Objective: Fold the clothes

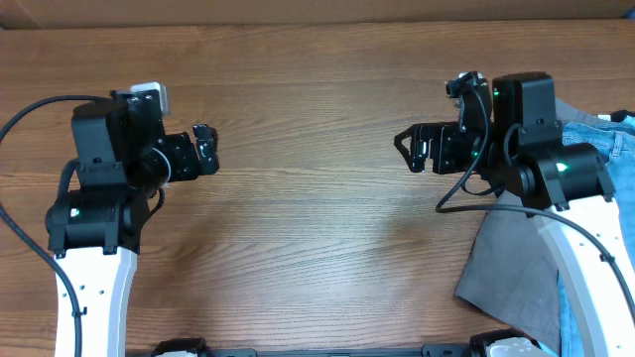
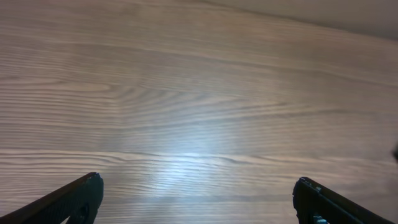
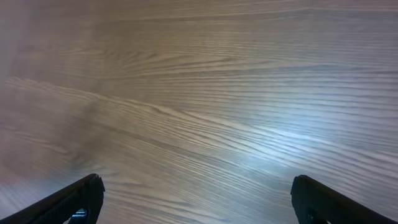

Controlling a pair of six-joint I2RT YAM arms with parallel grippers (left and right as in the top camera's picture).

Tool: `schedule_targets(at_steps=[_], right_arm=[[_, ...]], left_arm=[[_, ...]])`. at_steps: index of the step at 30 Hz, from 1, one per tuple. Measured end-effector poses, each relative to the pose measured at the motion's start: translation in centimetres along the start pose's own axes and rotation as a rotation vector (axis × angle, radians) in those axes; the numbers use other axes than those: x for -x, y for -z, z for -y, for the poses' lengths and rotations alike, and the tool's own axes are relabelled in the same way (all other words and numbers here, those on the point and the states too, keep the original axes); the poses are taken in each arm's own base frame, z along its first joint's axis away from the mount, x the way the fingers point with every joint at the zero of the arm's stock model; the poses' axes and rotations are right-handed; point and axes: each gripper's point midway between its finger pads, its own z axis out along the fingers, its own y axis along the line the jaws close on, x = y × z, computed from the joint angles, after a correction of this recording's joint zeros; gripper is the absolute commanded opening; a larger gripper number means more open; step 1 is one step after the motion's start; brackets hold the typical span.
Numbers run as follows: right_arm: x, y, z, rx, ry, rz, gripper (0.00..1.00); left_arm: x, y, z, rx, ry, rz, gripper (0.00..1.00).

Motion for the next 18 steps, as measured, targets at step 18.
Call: schedule_targets(at_steps=[18], right_arm=[[5.9, 4.0, 22.1, -0.597, -0.670, 0.395, 1.00]], left_arm=[[-0.5, 0.0, 1.4, -0.080, 0.085, -0.030, 1.00]])
